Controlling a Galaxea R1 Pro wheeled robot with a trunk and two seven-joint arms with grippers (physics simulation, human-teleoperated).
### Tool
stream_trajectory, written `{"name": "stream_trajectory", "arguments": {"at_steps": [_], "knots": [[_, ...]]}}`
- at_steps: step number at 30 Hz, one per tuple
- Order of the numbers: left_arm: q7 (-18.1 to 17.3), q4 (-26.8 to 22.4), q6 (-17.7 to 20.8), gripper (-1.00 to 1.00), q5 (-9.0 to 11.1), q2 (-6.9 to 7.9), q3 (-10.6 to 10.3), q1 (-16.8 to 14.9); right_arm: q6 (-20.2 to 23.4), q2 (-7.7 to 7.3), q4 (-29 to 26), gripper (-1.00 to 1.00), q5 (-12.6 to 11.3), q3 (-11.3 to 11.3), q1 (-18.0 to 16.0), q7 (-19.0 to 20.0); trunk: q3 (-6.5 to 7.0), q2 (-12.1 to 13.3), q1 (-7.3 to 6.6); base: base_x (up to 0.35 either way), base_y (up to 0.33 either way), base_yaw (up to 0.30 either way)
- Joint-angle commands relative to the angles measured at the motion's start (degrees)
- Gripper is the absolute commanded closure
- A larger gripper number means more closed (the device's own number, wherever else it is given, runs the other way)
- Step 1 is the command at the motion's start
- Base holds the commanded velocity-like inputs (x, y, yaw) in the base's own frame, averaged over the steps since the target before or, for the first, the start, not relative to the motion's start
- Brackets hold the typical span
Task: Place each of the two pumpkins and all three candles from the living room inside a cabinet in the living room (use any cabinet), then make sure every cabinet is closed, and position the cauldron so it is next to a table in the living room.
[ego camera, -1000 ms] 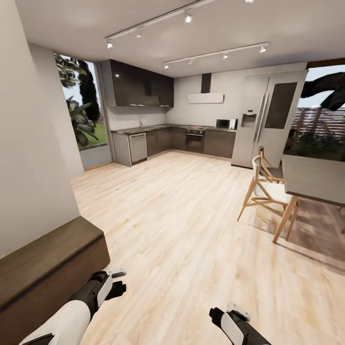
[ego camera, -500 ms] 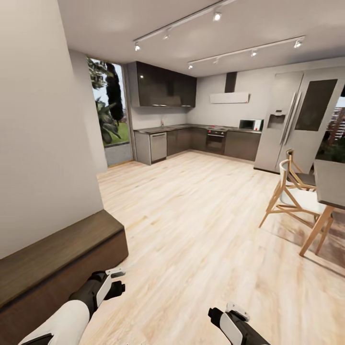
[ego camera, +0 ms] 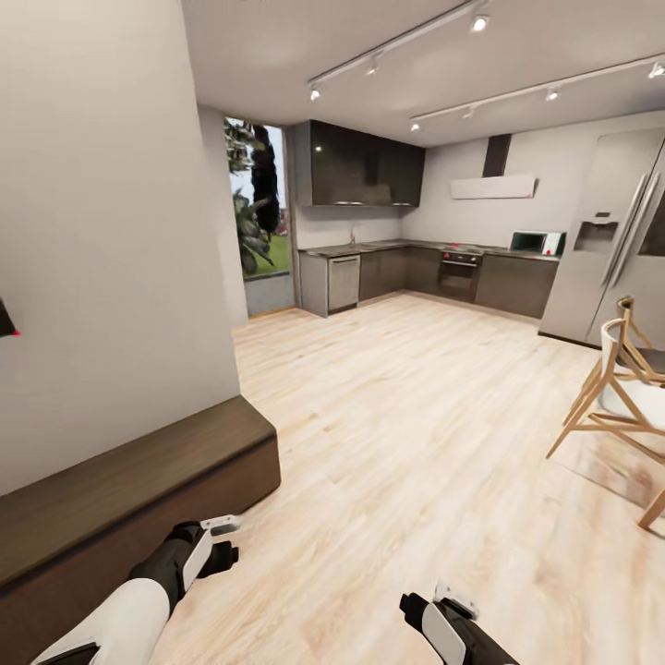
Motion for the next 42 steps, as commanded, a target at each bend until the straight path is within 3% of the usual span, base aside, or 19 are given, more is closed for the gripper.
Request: {"name": "stream_trajectory", "arguments": {"at_steps": [1,42], "knots": [[0.00,0.00,0.00,-1.00,-0.02,0.01,-0.01,0.00,0.00,0.00,0.00,-1.00,0.00,0.00,0.00,0.00,0.00,0.00,0.00,0.000,0.000,0.283],[0.21,0.22,-0.55,-1.00,-0.02,-0.25,0.14,0.00,0.18,-0.60,0.00,-1.00,0.00,0.02,0.00,-0.09,-0.80,0.00,0.00,0.000,-0.053,0.281]]}}
